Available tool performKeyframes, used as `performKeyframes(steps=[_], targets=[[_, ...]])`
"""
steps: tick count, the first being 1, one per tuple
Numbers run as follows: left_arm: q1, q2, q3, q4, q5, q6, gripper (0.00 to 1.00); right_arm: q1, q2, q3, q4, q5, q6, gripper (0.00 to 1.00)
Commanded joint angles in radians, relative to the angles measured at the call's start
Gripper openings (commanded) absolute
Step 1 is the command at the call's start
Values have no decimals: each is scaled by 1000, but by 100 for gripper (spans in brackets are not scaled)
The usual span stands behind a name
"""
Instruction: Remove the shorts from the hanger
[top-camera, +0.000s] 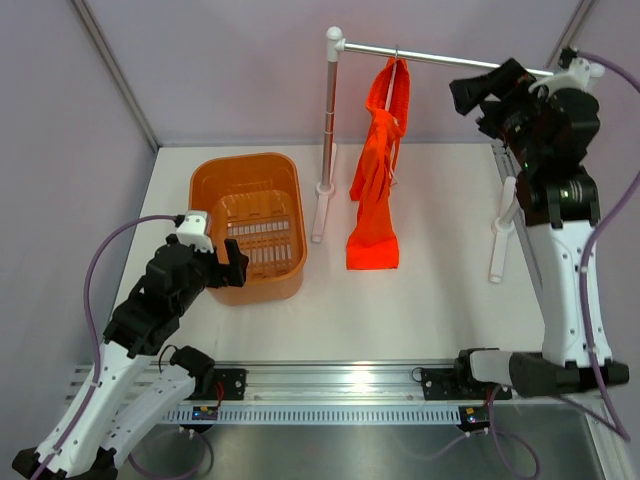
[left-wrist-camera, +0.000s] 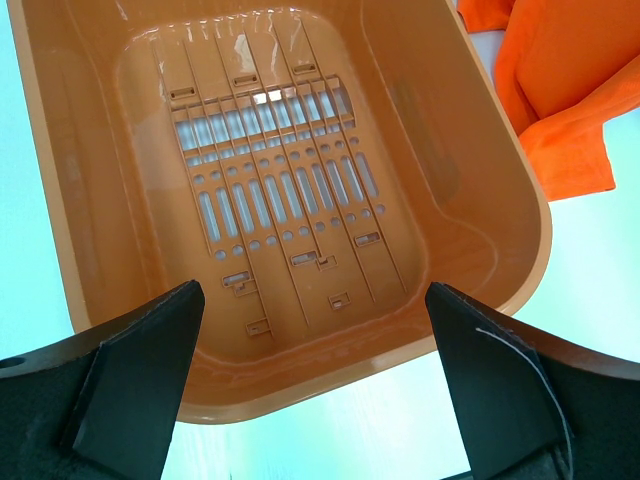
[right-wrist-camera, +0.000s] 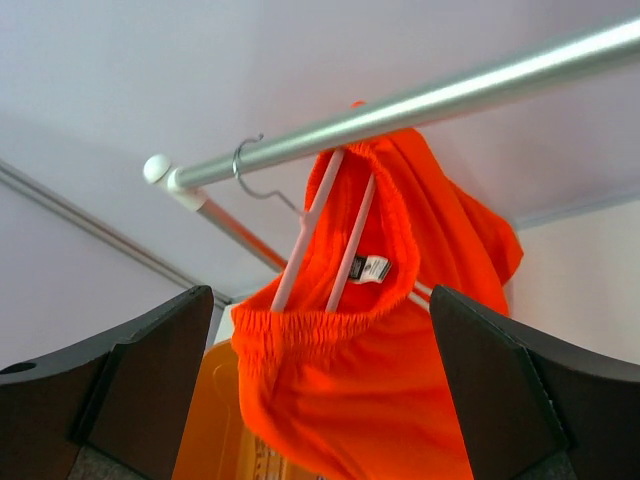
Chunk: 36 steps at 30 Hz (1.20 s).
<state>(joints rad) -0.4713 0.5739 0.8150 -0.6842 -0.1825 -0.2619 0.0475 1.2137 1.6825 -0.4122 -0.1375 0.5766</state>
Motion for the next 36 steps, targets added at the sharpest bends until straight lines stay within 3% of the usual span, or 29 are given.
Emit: performKeyframes(steps=[1,5,9,12,18,30,36], targets=[[2,12,4,48,8,-2,99,75,173,231,-87,107,-66,98],[2,12,6,45,5,-3,99,176,387,523,-201,225,-127,97],[2,6,3,46,-2,-3,99,238,654,919,-336,343,-169,97],[2,11,4,45,-2,-3,99,247,748,1019,-381,355,-161,94],[2,24,4,44,-2,-3,99,275,718,801,-215,392,-170,90],[2,32,4,38,0,-2,99,324,816,850,-220,434,-199,90],[2,37,4,40,3,-2,99,331,810,821,-191,473,-211,77]])
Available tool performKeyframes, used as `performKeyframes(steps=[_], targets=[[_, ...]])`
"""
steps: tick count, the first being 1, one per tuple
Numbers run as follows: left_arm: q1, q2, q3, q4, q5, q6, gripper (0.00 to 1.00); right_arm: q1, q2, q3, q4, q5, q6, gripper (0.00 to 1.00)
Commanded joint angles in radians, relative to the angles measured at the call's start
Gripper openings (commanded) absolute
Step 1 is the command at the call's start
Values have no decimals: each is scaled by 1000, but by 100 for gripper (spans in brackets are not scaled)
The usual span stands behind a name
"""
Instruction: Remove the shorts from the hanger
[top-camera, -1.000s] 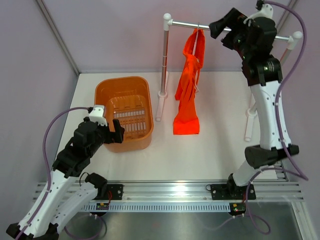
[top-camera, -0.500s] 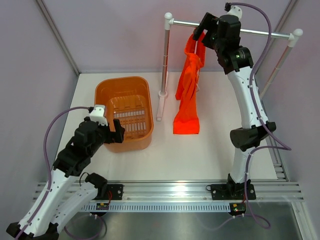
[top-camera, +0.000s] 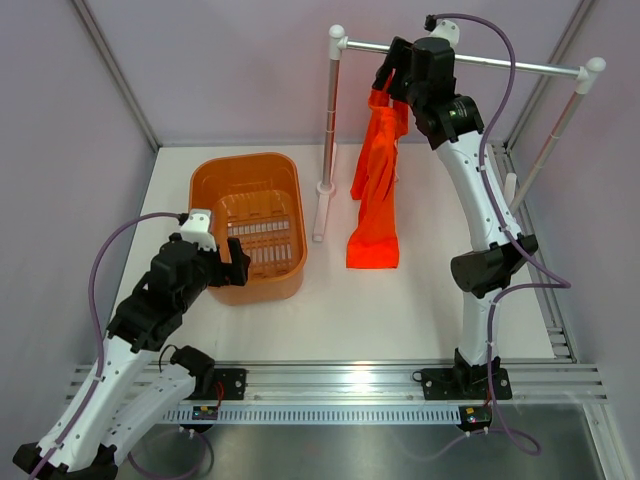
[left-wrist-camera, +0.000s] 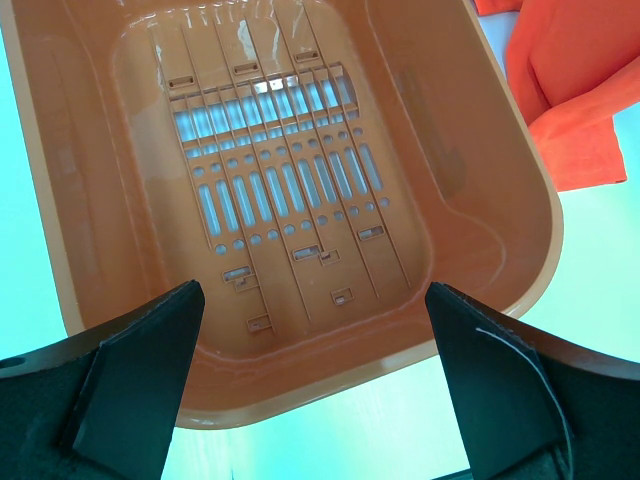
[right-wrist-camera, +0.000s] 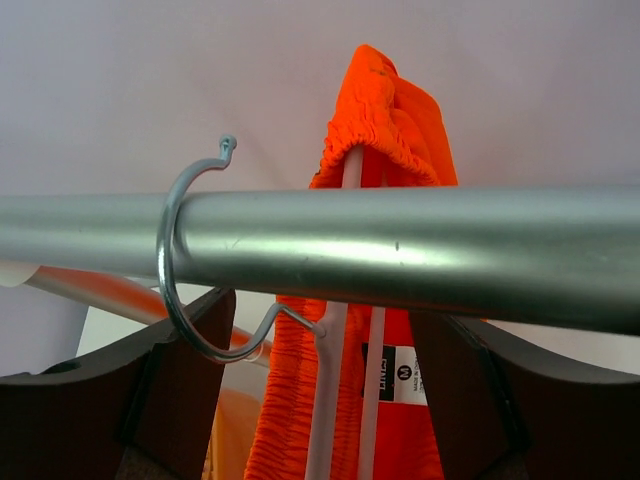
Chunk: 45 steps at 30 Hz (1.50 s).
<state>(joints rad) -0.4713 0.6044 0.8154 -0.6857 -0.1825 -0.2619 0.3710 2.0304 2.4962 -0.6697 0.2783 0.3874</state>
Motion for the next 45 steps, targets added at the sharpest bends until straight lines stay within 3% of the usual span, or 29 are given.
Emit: performKeyframes(steps=[1,6,14,29,45], targets=[[2,8,4,41,3,-2,99,8,-7,7,68,62,-27,76],[2,9,4,41,5,-2,99,9,-6,15,62,71,-38,64],[2,17,4,40,6,-2,99,11,-4,1,39,61,-38,53],[2,26,2,40,9,-3,99,26,-62,-103,45,113,-62,41],[2,34,2,38,12,-3,99,36,-139,-97,71,134,-200,1]])
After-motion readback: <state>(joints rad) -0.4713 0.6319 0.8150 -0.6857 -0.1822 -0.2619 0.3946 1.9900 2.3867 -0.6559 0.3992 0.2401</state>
